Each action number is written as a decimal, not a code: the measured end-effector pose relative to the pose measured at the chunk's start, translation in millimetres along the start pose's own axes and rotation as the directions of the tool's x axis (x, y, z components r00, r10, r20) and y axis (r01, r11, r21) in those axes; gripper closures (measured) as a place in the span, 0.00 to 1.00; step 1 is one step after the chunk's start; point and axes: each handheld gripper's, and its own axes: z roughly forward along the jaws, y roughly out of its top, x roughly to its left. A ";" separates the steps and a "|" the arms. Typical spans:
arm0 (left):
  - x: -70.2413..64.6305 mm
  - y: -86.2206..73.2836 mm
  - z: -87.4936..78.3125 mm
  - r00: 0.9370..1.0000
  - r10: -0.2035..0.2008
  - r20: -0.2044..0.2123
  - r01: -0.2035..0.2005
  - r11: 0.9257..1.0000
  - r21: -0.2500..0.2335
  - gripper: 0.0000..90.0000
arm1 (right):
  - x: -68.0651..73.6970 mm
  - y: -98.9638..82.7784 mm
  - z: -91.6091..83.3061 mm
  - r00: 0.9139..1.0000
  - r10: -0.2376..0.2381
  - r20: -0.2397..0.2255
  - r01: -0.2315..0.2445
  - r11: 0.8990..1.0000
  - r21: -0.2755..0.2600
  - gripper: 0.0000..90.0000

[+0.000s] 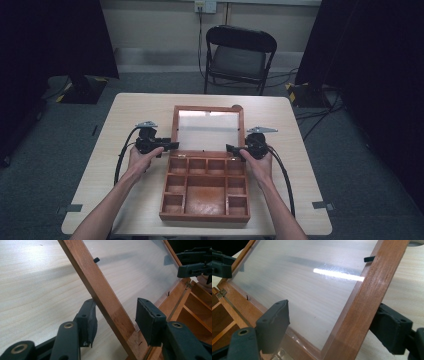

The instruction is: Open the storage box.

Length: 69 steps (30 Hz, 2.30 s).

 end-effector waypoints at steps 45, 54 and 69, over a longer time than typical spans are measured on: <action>6.7 -7.5 9.4 0.999 -0.052 -0.007 0.053 0.998 0.042 0.39 | -16.3 -14.0 6.0 0.988 0.142 -0.060 -0.139 0.989 0.057 0.15; 0.2 -5.4 -3.2 0.999 -0.010 -0.046 0.012 0.999 0.041 0.36 | -16.8 -11.7 -1.2 0.993 0.117 0.003 -0.117 0.992 0.045 0.17; -2.9 -18.0 -38.8 0.993 0.036 -0.111 -0.029 0.998 0.059 0.29 | -16.5 -14.4 -41.2 0.997 0.049 0.057 -0.051 0.998 0.039 0.16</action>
